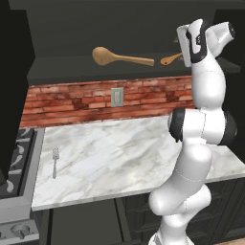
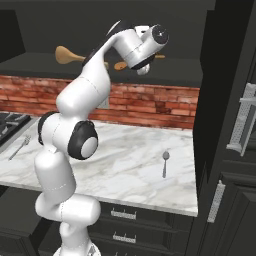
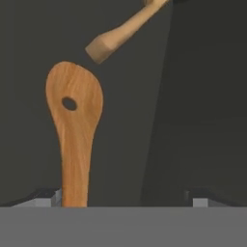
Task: Organize the utensils by type. Pick up the wooden spoons from the counter and place them in the open cabinet. Then pick up the metallic utensils from the counter and place them in the open drawer.
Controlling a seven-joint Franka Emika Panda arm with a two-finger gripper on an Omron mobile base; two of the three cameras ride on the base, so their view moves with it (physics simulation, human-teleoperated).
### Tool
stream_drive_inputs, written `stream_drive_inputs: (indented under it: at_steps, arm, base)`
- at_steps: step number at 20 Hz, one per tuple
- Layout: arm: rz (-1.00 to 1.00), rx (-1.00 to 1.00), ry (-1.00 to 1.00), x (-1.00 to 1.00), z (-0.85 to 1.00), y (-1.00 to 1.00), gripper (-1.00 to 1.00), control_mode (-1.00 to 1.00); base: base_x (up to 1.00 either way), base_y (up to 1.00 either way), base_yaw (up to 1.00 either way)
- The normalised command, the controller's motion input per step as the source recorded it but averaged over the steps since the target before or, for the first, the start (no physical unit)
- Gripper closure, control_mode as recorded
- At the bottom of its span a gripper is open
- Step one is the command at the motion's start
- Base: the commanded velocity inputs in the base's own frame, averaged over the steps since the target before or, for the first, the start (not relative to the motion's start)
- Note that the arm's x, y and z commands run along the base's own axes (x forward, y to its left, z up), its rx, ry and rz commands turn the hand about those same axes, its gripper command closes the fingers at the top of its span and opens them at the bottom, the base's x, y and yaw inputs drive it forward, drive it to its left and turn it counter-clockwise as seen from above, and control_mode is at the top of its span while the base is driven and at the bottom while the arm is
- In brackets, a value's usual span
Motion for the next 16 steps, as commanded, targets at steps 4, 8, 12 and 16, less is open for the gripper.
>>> stream_drive_inputs:
  at_steps: [4, 8, 12, 16]
  arm:
    - [0.1, 0.0, 0.08, -0.03, -0.26, 0.0, -1.0, -1.0]
    - [0.07, 0.0, 0.09, 0.0, -0.2, -0.01, -1.0, -1.0]
    - [0.05, 0.0, 0.04, -0.03, -0.12, -0.01, -1.0, -1.0]
    - [0.04, 0.0, 0.0, -0.16, -0.1, 0.0, -1.0, -1.0]
  base:
    - [0.0, 0.0, 0.0]
    - [0.0, 0.0, 0.0]
    - [0.0, 0.0, 0.0]
    - [0.0, 0.0, 0.0]
